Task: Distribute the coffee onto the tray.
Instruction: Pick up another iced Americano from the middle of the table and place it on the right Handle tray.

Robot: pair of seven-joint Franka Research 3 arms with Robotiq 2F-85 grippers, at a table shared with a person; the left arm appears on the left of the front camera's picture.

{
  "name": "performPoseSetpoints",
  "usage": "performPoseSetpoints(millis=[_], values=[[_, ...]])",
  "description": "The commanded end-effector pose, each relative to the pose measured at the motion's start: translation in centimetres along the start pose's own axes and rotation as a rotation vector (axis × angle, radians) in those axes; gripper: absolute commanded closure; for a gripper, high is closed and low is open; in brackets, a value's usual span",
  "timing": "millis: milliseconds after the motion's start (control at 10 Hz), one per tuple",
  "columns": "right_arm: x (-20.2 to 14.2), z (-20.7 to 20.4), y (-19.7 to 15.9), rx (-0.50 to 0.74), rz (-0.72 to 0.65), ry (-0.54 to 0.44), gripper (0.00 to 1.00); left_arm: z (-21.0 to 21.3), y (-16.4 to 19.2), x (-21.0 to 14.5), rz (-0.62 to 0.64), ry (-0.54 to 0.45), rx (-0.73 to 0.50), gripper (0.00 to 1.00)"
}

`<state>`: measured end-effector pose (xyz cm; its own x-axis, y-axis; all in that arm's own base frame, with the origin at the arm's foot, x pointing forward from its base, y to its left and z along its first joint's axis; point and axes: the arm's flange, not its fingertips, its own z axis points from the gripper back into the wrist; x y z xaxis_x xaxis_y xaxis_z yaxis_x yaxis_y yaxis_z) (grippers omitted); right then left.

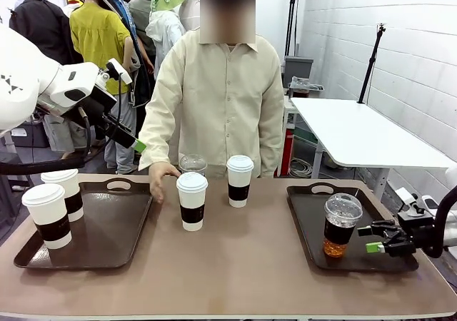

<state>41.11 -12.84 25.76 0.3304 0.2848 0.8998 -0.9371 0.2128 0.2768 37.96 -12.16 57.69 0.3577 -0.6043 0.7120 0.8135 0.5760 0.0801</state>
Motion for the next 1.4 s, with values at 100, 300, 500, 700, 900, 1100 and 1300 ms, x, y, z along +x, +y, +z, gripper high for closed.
performPoseSetpoints(millis=[100,300,500,700,900,1100,1300], values=[[1.6,2.9,-3.7,-0.076,-0.026,0.008,0.0,-0.1,0.1,-0.1,0.004,-0.002,-0.004,0.0],[3.4,3.9,-6.3,-0.11,-0.017,0.012,0.0,-0.1,0.1,-0.1,0.004,-0.002,-0.004,0.0],[5.1,3.4,-9.1,-0.172,0.056,0.015,0.0,-0.1,0.1,-0.1,0.004,-0.002,-0.004,0.0],[5.8,1.5,-11.6,-0.158,0.128,-0.03,0.0,-0.1,0.1,-0.1,0.004,-0.002,-0.004,0.0],[6.5,0.2,-14.2,-0.119,0.167,-0.036,0.0,-0.1,0.1,-0.1,0.004,-0.002,-0.004,0.0],[7.4,-1.3,-16.0,-0.067,0.192,-0.031,0.0,-0.1,0.1,-0.1,0.004,-0.002,-0.004,0.0],[8.5,-3.2,-17.4,-0.027,0.2,-0.027,0.0,-0.1,0.1,-0.1,0.004,-0.002,-0.004,0.0]])
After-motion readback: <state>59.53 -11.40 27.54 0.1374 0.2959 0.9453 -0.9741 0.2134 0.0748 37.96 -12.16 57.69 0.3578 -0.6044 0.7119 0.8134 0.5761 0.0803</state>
